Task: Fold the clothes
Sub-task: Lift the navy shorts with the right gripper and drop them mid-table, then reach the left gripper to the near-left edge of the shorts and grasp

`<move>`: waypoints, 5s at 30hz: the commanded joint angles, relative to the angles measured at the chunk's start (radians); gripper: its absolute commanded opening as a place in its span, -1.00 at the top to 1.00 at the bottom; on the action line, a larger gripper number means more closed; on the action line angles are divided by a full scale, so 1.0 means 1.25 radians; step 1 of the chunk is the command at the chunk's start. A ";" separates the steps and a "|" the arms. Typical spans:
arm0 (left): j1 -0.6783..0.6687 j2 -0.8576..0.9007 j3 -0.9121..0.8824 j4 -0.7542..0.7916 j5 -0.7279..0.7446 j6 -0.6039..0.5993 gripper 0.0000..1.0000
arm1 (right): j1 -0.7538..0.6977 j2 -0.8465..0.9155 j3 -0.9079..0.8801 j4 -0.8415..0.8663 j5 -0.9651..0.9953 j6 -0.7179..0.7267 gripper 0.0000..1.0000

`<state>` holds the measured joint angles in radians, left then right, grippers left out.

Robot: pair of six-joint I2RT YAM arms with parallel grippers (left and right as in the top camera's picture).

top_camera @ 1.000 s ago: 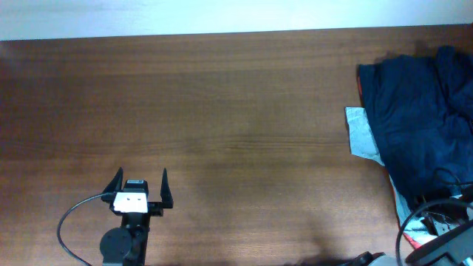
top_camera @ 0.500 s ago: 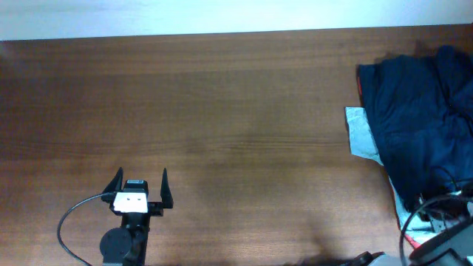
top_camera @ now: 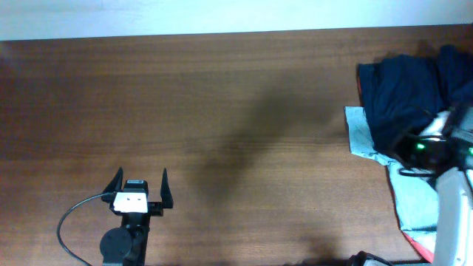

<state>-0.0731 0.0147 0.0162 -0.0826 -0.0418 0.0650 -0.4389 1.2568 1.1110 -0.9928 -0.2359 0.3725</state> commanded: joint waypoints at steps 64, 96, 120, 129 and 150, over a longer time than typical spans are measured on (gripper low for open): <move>-0.005 -0.004 -0.005 0.033 -0.006 0.016 -0.98 | 0.319 0.425 0.623 -0.053 -0.221 -0.169 -0.97; -0.005 0.407 0.462 -0.125 0.415 -0.139 -0.98 | -0.141 0.425 0.622 -0.334 -0.212 -0.286 -0.97; -0.329 0.974 0.737 -0.288 0.353 -0.139 -0.98 | -0.141 0.425 0.622 -0.334 -0.212 -0.286 -0.97; -0.329 1.002 0.737 -0.282 0.329 -0.139 -0.98 | -0.141 0.425 0.622 -0.334 -0.212 -0.286 -0.97; -0.472 1.167 0.736 -0.315 0.384 -0.193 -0.74 | -0.141 0.425 0.622 -0.334 -0.212 -0.286 -0.97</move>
<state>-0.6605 1.4643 0.9230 -0.5076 0.4187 -0.1665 -0.6201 1.8133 1.8812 -1.4101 -0.4992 0.0219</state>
